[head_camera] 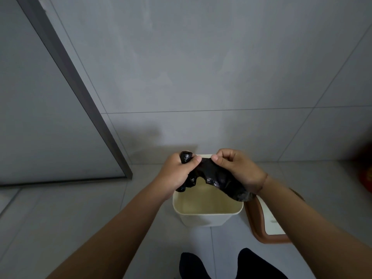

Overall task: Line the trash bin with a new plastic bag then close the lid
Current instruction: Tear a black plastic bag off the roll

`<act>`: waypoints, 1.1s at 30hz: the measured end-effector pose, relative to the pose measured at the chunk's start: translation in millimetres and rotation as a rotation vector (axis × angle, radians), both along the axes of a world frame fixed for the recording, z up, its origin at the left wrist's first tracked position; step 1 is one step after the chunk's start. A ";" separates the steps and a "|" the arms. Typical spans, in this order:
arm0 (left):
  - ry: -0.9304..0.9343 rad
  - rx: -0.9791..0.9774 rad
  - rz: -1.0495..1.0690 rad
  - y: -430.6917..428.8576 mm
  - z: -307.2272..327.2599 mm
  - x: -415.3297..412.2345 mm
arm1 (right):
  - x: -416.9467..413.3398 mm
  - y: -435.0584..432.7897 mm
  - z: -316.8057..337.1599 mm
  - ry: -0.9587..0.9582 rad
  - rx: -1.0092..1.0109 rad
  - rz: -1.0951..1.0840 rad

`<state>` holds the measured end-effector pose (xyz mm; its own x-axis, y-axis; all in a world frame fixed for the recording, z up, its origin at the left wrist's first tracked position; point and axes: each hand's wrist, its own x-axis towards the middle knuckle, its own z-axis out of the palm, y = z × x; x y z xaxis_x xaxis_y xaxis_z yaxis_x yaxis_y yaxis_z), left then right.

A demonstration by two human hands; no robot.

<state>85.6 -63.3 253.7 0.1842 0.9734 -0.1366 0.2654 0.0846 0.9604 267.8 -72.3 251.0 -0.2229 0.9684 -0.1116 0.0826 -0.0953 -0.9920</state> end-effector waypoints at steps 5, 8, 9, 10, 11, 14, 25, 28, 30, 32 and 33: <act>-0.074 -0.013 0.202 -1.1 -9.7 13.9 | -8.6 3.1 -3.0 -0.073 0.170 -0.149; -0.180 -0.082 0.332 1.0 -14.3 20.1 | -12.3 4.2 -3.4 -0.099 0.216 -0.178; -0.189 -0.097 0.349 1.2 -16.5 23.3 | -13.7 4.0 -4.3 -0.098 0.219 -0.183; -0.180 -0.105 0.360 1.1 -18.0 25.8 | -14.7 3.2 -5.1 -0.101 0.221 -0.196; -0.168 -0.111 0.383 1.7 -18.5 25.5 | -14.4 2.7 -5.5 -0.105 0.223 -0.223; -0.227 -0.170 0.547 13.8 -19.7 4.2 | 5.7 5.2 -1.2 -0.074 0.228 -0.393; -0.096 -0.380 0.619 39.7 -68.5 -62.9 | 26.2 4.0 2.8 -0.084 0.138 -0.385; -0.306 -0.603 0.567 43.5 -113.2 -92.8 | 20.0 4.5 -2.1 -0.082 0.123 -0.359; -0.316 -0.633 0.603 46.1 -141.3 -105.2 | 13.9 9.1 -8.1 -0.078 0.128 -0.346; -0.170 -0.611 0.663 48.3 -165.7 -111.0 | 7.4 14.2 -14.2 -0.091 0.141 -0.317; -0.081 -0.588 0.653 49.0 -175.3 -111.6 | 2.8 17.4 -18.4 -0.100 0.145 -0.290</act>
<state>-26.0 -14.2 78.3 -0.3534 0.6634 -0.6595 -0.0760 0.6823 0.7271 270.6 -54.9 232.6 0.0695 0.9973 0.0248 0.1706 0.0126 -0.9853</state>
